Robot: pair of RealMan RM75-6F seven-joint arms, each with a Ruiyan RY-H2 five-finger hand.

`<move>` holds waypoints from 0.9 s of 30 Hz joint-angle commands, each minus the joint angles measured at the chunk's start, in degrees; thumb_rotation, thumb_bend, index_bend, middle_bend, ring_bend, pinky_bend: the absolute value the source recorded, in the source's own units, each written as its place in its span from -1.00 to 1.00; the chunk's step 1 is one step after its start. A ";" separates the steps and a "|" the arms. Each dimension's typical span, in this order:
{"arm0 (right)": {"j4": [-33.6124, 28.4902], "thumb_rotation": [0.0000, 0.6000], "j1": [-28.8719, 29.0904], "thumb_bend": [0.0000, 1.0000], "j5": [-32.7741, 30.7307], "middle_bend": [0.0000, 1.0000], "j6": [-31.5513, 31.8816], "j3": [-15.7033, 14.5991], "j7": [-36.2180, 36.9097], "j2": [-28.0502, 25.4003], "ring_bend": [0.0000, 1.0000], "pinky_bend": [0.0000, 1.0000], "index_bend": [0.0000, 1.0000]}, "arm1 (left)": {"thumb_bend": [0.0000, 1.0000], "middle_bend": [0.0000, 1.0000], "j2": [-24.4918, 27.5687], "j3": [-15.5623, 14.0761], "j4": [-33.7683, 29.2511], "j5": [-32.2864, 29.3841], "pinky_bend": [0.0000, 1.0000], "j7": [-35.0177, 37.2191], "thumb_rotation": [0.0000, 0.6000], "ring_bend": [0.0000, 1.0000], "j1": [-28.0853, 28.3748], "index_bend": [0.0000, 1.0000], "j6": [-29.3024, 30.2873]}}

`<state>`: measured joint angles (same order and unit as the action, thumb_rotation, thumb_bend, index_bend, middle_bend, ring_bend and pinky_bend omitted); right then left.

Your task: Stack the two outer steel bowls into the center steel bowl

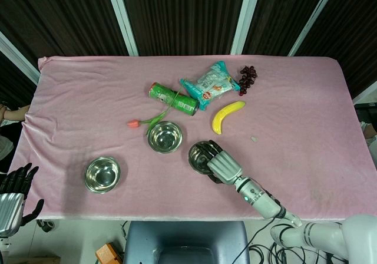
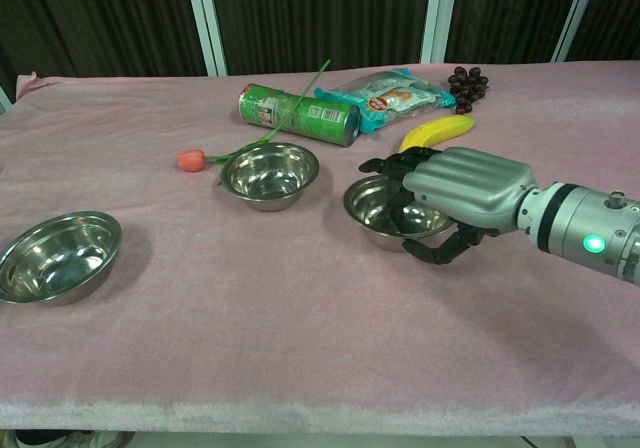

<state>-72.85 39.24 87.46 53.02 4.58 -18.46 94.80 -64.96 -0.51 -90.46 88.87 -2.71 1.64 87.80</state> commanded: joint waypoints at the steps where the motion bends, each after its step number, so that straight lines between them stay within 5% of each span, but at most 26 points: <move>1: 0.23 1.00 -0.08 0.21 -0.26 -1.00 1.16 0.33 -0.99 0.32 -1.00 -1.00 0.48 | -0.25 -1.00 0.04 -0.01 0.03 0.10 -0.80 0.17 1.00 -1.00 -0.13 -1.00 0.23; 10: -3.13 1.00 2.02 0.22 -3.21 -1.00 2.31 4.79 -5.60 -1.17 -1.00 -1.00 0.52 | -0.25 -1.00 0.09 -0.04 -0.02 0.14 -0.80 0.22 1.00 -1.00 -0.38 -1.00 0.48; 18: -7.21 1.00 7.52 0.22 -11.55 -1.00 0.62 12.40 -18.43 -0.74 -1.00 -1.00 0.52 | -0.25 -1.00 0.31 -0.02 -0.20 -0.16 -0.80 0.42 1.00 -1.00 -0.46 -1.00 0.26; 23: -3.59 1.00 13.71 0.22 -15.53 -0.98 1.88 17.24 -23.53 6.33 -1.00 -1.00 0.52 | -0.25 -1.00 0.55 0.36 0.05 -0.87 -0.80 1.38 1.00 -1.00 -0.49 -1.00 0.14; 27: 6.50 1.00 18.77 0.22 -14.25 -0.89 4.56 18.78 -21.19 15.30 -1.00 -1.00 0.55 | -0.25 -1.00 0.94 0.79 0.31 -1.51 -0.80 2.50 1.00 -1.00 -0.26 -1.00 -0.29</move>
<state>-73.66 53.83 72.96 55.56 21.24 -40.38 103.48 -64.15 0.13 -90.22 87.52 -0.40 1.27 87.66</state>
